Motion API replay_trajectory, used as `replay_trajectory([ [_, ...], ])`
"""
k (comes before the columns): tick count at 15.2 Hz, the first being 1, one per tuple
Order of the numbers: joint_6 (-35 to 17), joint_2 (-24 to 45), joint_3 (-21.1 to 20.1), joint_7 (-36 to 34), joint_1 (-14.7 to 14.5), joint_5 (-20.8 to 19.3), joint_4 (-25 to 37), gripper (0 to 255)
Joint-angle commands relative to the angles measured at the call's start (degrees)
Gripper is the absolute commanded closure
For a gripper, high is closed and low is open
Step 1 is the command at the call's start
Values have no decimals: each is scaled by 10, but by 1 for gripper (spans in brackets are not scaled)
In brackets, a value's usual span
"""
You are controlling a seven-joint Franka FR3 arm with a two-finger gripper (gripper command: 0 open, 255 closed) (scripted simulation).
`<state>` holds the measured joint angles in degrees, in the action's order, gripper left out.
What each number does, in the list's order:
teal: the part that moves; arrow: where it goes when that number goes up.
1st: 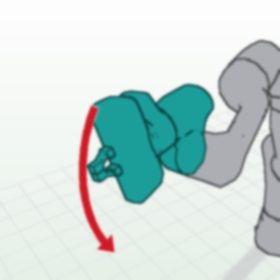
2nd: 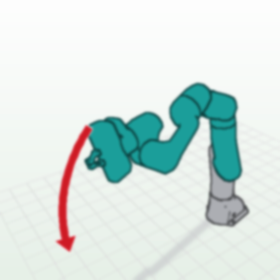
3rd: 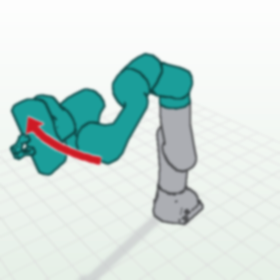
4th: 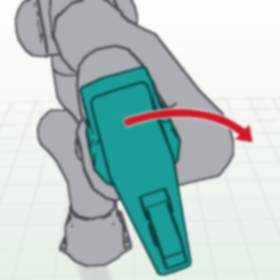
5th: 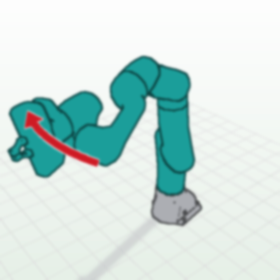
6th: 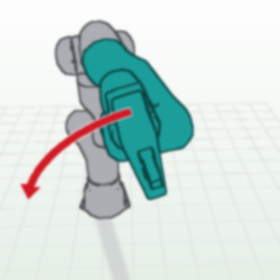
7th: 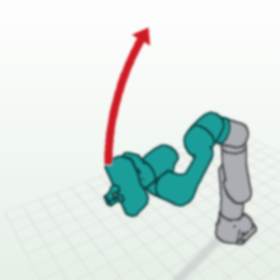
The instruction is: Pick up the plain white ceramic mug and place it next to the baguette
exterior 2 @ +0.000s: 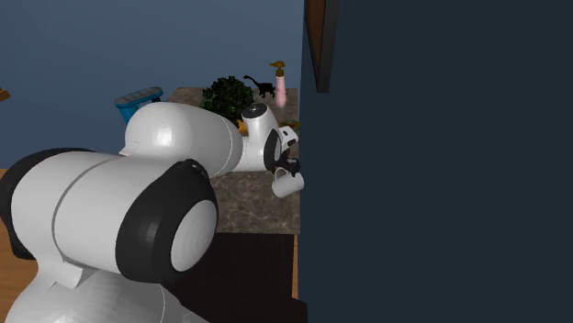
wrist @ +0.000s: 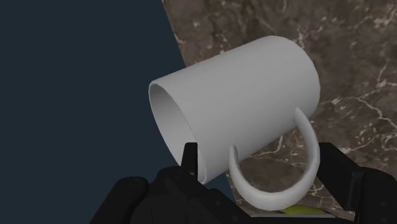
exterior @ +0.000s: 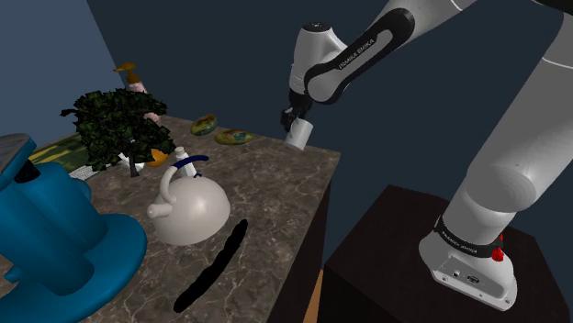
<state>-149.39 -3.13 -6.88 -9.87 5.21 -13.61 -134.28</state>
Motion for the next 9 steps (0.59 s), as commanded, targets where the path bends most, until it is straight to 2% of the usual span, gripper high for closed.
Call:
replay_trajectory([
  [1,11,-7,0,5,-1,5,4,255],
  [9,72,-40,1,28,-5,29,34,255],
])
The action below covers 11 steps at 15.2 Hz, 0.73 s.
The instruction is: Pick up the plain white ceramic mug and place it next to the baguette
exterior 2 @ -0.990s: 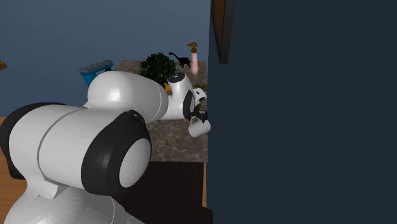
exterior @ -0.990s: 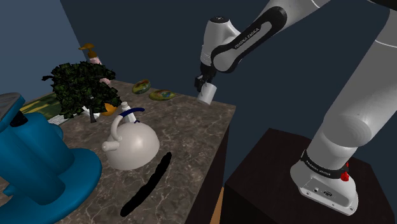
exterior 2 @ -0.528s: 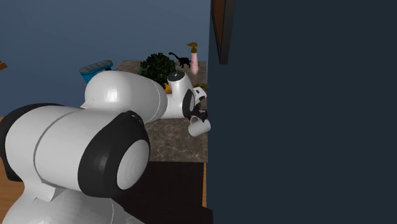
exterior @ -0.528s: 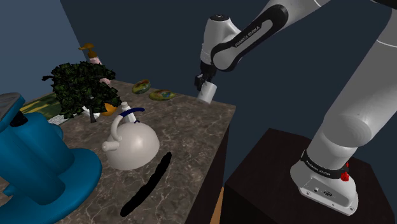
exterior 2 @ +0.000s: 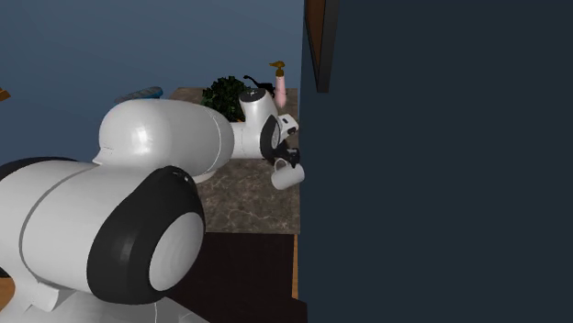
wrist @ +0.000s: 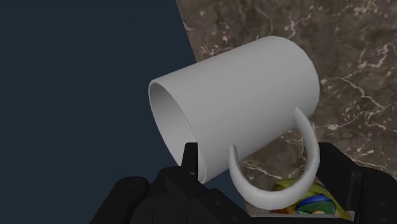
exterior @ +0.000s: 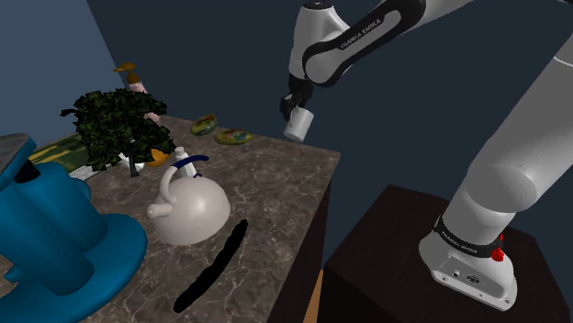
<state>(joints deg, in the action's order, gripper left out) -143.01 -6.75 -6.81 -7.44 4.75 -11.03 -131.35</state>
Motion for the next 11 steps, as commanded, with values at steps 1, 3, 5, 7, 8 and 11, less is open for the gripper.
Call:
replay_trajectory([
  [1,15,-7,1,6,-1,5,9,255],
  [3,31,-14,1,10,-2,9,17,255],
  [5,46,-20,2,15,-2,13,27,255],
  [7,61,-26,2,18,-3,17,37,255],
  [8,69,-28,2,20,-4,18,42,255],
  [11,92,-35,3,25,-4,23,58,255],
])
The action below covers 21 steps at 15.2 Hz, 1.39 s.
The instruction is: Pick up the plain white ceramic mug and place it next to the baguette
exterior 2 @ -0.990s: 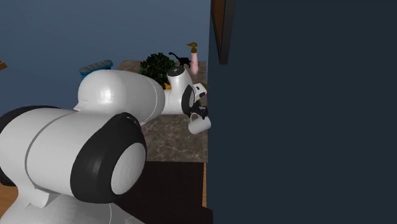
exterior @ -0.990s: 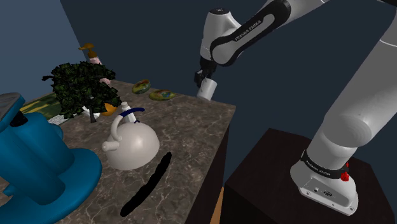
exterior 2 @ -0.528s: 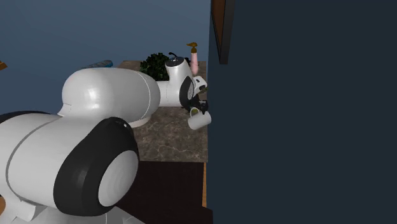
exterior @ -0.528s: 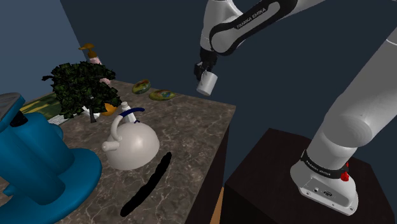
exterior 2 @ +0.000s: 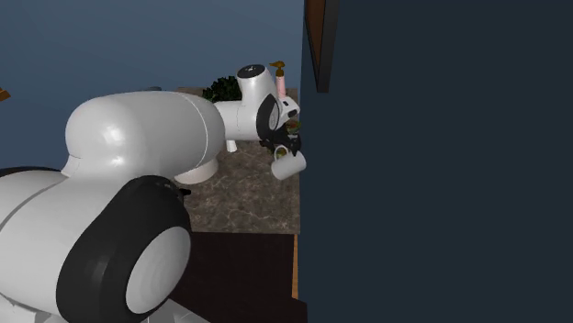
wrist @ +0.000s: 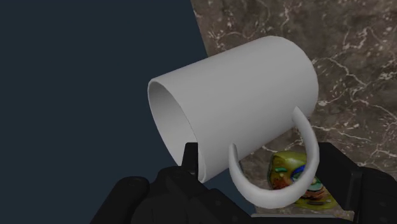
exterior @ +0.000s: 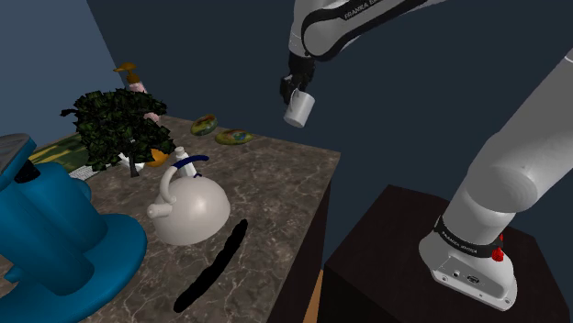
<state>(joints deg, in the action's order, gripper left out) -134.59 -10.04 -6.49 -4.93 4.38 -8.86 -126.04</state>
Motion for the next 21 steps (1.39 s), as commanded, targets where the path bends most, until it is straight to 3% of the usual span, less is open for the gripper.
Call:
replay_trajectory([
  [1,15,-5,0,2,-1,3,11,255],
  [21,161,-21,1,26,-4,18,142,255],
])
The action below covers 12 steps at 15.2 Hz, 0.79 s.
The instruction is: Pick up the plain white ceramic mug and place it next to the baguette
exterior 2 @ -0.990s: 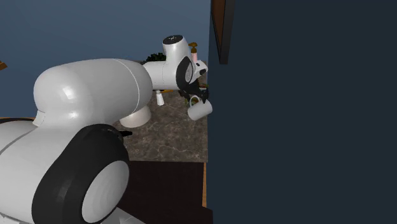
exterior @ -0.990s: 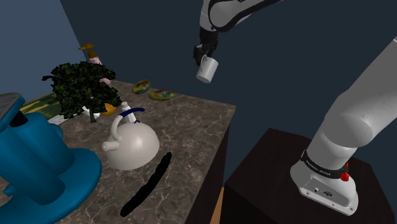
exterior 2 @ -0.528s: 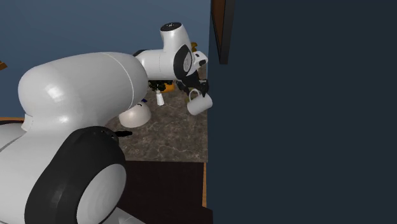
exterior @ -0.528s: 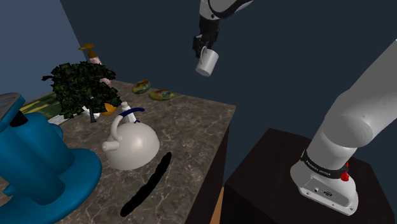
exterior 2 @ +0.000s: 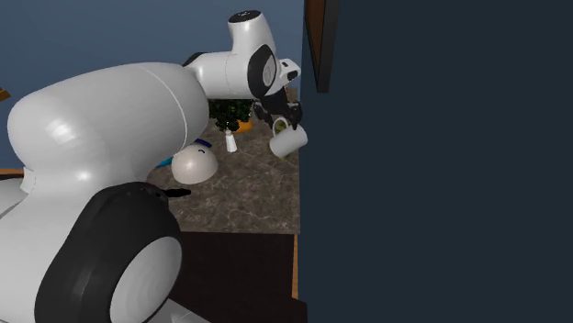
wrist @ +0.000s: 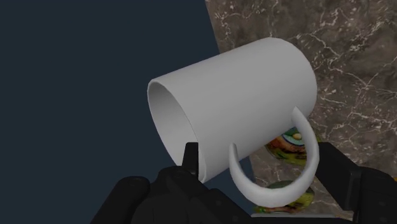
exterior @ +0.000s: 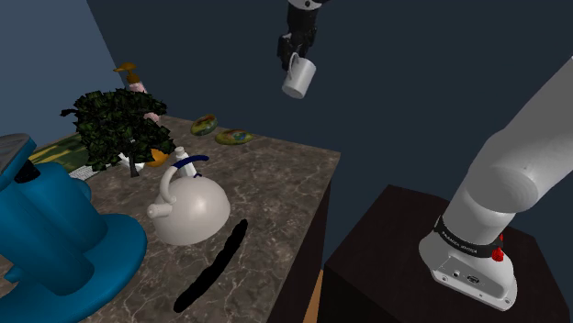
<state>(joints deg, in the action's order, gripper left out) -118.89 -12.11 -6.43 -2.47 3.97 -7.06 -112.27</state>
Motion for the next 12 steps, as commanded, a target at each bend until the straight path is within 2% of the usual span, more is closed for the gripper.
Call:
replay_trajectory([
  [1,6,-7,-8,-12,-5,-1,-3,255],
  [12,43,-55,-107,-161,-56,-10,-34,255],
])
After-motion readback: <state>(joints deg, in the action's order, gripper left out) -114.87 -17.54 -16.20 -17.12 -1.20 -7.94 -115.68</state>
